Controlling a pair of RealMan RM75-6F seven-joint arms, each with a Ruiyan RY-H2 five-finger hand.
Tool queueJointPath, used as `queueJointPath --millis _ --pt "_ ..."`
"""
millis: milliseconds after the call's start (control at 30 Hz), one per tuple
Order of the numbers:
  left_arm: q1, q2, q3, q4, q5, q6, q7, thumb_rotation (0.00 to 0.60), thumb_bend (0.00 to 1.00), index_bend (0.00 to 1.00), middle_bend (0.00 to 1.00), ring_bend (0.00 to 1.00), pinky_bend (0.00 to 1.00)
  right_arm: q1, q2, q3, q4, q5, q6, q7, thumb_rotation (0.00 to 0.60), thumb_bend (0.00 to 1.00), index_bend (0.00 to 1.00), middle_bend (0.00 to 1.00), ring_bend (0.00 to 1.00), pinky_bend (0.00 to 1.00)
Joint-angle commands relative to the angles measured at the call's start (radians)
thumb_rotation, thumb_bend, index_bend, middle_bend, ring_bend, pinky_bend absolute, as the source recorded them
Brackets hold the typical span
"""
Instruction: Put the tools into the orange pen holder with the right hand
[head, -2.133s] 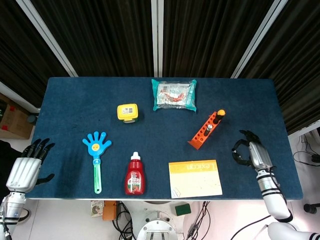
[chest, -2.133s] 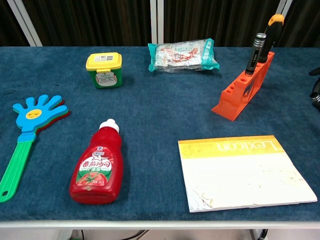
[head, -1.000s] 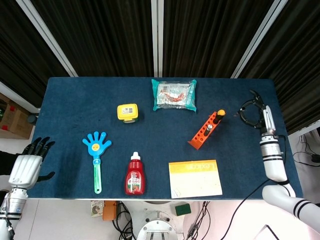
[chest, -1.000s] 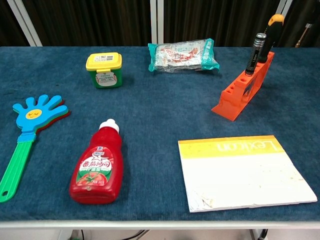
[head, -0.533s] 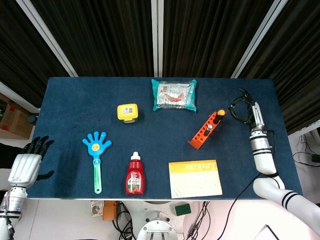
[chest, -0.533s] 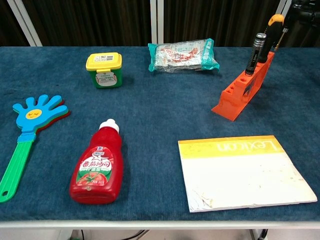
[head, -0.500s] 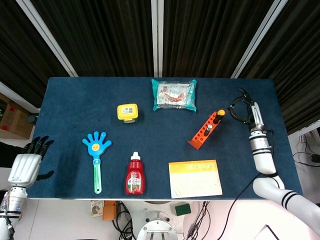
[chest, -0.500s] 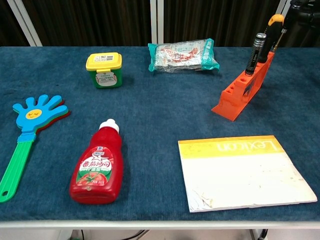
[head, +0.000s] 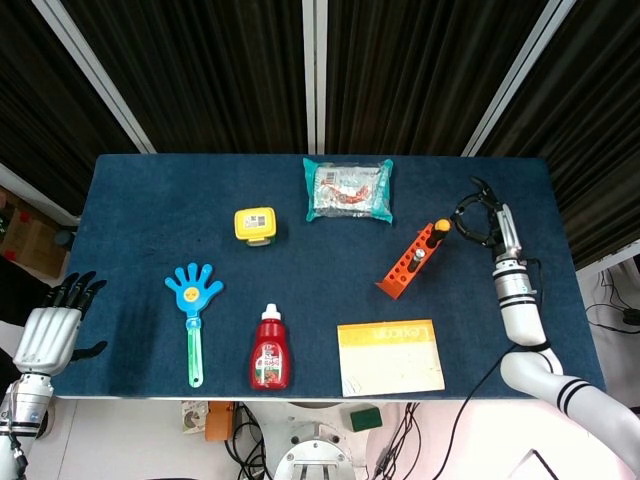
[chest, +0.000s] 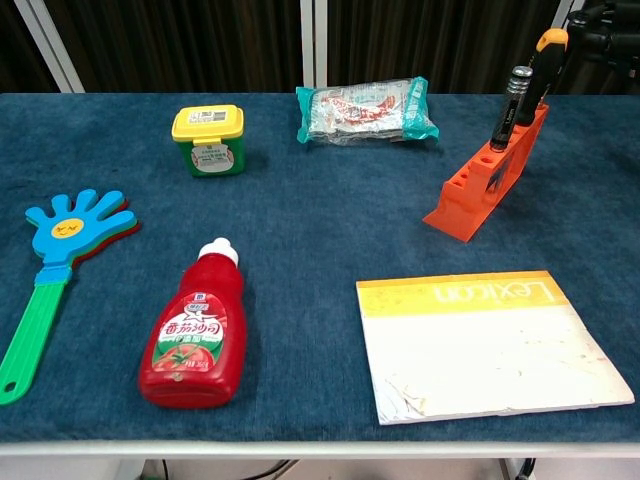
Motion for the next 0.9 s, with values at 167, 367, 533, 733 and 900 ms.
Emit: queueJointPath --millis 167,367,533,733,900 --pt "0.0 -0.001 0.0 0.0 -0.003 -0.001 0.002 0.6 0.05 0.15 0.07 0.03 0.19 0.004 -0.011 -0.003 0.017 0.001 -0.01 -0.002 0.6 0.35 0.71 0.08 0.0 0.0" --pt "-0.001 -0.002 0.0 0.0 -0.004 -0.002 0.003 0.6 0.05 0.15 0.07 0.03 0.19 0.005 -0.012 -0.014 0.023 -0.012 -0.019 0.005 0.6 0.34 0.66 0.06 0.0 0.0" --pt "-0.001 -0.001 0.0 0.0 -0.002 0.0 0.003 0.6 0.05 0.15 0.07 0.03 0.19 0.001 -0.005 -0.036 0.036 -0.052 -0.002 0.007 0.6 0.14 0.22 0.02 0.0 0.0" --pt "-0.002 -0.002 0.001 0.0 -0.003 -0.001 0.006 0.6 0.05 0.15 0.07 0.03 0.19 -0.01 0.005 -0.044 0.033 -0.061 0.018 0.008 0.6 0.08 0.0 0.0 0.0 0.0" --pt "-0.001 -0.004 0.002 0.0 -0.002 0.002 0.009 0.6 0.05 0.15 0.07 0.03 0.19 -0.031 0.022 -0.044 0.016 -0.067 0.044 0.04 0.6 0.07 0.0 0.0 0.0 0.0"
